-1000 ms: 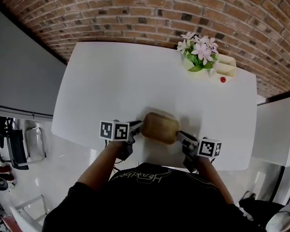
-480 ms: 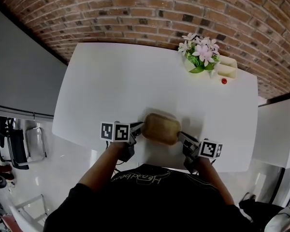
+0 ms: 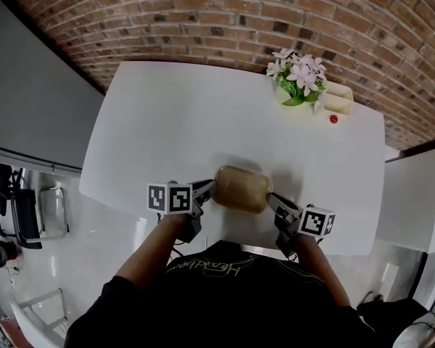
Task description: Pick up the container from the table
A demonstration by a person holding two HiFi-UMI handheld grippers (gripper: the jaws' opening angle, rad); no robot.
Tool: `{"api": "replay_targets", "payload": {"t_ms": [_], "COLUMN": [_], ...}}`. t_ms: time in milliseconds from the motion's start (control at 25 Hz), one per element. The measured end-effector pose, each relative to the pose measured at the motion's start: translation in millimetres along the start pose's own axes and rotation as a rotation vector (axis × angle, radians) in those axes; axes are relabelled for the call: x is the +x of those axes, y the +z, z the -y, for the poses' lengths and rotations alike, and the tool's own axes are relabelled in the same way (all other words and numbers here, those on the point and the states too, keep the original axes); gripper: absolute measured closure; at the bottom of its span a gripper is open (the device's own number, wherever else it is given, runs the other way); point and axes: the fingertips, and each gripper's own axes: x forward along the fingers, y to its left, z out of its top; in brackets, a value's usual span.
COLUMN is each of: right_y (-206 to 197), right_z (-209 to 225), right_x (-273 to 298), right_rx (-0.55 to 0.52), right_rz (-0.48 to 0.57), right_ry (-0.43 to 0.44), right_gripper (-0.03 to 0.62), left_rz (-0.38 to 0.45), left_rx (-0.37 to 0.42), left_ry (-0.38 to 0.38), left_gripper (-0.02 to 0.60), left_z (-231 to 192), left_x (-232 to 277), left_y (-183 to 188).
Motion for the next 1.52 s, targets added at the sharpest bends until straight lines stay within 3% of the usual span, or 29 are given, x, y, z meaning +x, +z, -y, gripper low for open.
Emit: {"api": "replay_targets", "payload": {"t_ms": [400, 560, 760, 1240, 1440, 1520], "right_y": [-1.8, -4.1, -10.9, -21.6, -33.2, -37.2], "right_z": [-28.7, -37.2, -67.6, -137.9, -147.5, -156.7], "right_x": [-31.6, -49.4, -71.9, -134.1, -164.6, -175.5], "right_rx": [-0.07, -0.145, -0.183, -0.291, -0.33, -0.36], "right_rz": [0.038, 0.054, 0.079, 0.187, 0.212, 0.23], "right_ry": [0.042, 0.048, 0.101, 0.199, 0.157, 0.178], "right_gripper": [0.539, 0.539, 0.539, 0.539, 0.539, 0.539], "left_rz": [0.091, 0.13, 0.192, 0.31, 0.343, 0.358], "left_rx": [0.07, 0.087, 0.14, 0.224, 0.231, 0.24], "left_ry": [-0.003, -0.016, -0.005, -0.059, -0.101, -0.116], "left_gripper": [0.532, 0.532, 0.532, 0.532, 0.532, 0.532], "left_z": [38.2, 56.2, 79.1, 151.6, 173.2, 181.7], "left_x": [-26.5, -44.8, -71.2, -122.1, -135.4, -139.6], "left_y": [-12.2, -19.0, -26.7, -58.7, -84.5, -93.8]}}
